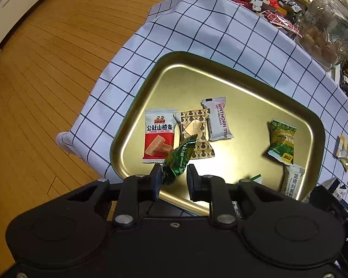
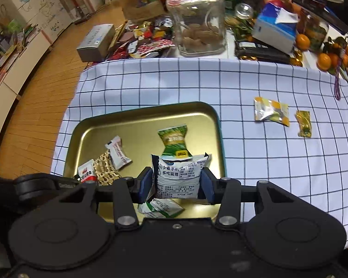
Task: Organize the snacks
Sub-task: 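Open both grippers over the gold tray to drop the green candy and white packet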
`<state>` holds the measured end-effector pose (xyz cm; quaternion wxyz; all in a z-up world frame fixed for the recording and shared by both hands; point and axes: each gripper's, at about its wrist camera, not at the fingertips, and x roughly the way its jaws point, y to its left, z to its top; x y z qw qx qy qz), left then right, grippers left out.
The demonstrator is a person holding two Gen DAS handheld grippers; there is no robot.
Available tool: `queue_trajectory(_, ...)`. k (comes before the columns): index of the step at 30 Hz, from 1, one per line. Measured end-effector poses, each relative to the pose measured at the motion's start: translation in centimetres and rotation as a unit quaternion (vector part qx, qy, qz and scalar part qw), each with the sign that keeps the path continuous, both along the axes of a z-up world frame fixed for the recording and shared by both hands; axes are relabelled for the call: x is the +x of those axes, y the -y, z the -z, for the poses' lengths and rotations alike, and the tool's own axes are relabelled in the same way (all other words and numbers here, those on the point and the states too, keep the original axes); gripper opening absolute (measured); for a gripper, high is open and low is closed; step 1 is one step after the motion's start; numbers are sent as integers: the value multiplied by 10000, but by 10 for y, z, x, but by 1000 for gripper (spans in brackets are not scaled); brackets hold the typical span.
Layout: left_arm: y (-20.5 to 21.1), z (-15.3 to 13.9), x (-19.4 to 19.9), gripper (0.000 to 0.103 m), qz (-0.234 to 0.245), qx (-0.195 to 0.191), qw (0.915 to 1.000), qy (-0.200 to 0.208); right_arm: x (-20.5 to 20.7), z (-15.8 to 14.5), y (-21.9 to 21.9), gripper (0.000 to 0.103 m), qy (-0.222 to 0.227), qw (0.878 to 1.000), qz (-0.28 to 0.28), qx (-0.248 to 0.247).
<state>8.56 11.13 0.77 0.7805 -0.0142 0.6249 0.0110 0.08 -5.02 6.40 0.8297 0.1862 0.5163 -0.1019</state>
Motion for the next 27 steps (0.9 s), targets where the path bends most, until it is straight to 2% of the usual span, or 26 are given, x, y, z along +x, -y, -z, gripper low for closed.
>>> queue_trajectory(10,-13,-3,3,33,-275,-361,9990,-51,12,3,-9,47,-39,9999,-105,-107)
queue_trajectory(17,-14,-4,1,33,-291,-254,9993,19,20,3,-9,47,-18,9999,-99,-117)
queue_trajectory(23,-12,-6,0,33,-255,-243,9993,81,26,-4,-8,50,486,9987,-45,115)
queue_trajectory(27,-11,-7,0,33,-233,-229,9994,105,27,-6,-3,58,619,9979,50,200)
